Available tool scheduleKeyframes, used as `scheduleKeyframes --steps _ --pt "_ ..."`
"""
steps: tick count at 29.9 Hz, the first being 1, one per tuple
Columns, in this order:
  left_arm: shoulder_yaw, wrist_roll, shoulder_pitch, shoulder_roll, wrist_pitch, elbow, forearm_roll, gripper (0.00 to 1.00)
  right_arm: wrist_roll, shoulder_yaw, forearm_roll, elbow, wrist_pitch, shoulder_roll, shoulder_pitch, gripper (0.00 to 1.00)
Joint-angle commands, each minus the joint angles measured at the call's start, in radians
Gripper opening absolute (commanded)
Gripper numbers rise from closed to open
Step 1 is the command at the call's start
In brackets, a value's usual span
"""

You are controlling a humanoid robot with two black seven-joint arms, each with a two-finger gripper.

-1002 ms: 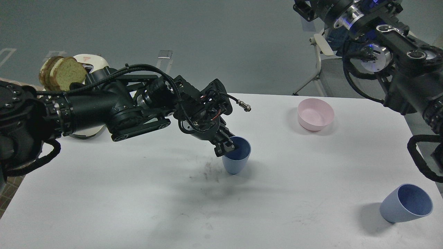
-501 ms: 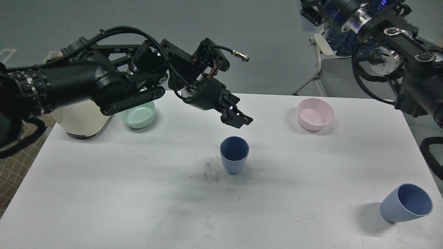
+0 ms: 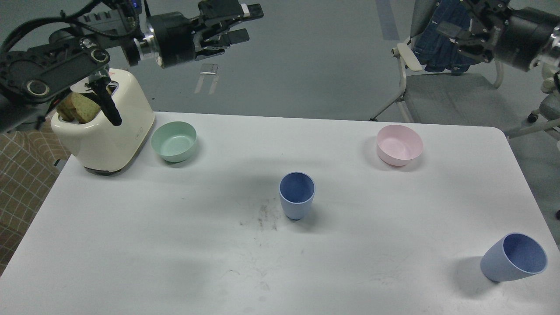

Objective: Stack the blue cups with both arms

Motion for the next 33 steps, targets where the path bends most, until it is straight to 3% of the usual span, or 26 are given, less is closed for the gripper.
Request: scheduleKeyframes --steps 1,10,12,16,33 --pt "-0.015 0.0 0.037 0.015 0.0 0.0 -0.086 0.83 0.0 0.0 -0.196 0.194 0.0 -0.232 -0.041 1.0" --pt "-0.06 0.0 0.089 -0.02 0.0 0.0 -0.096 0.84 0.0 -0.015 -0.591 0.464 -0.001 -0.541 -0.182 1.0" --pt "-0.06 0.0 0.093 -0.03 0.0 0.0 -0.096 0.84 0.0 -0.043 -0.652 0.49 -0.062 -0.585 -0.208 1.0" --pt "-0.06 0.0 0.095 -0.039 0.0 0.0 -0.093 0.84 0.0 -0.132 -0.692 0.495 -0.145 -0.619 -0.225 1.0" --pt "-0.058 0.0 0.118 -0.06 0.0 -0.003 -0.082 0.85 0.0 -0.331 -0.694 0.488 -0.208 -0.633 -0.229 1.0"
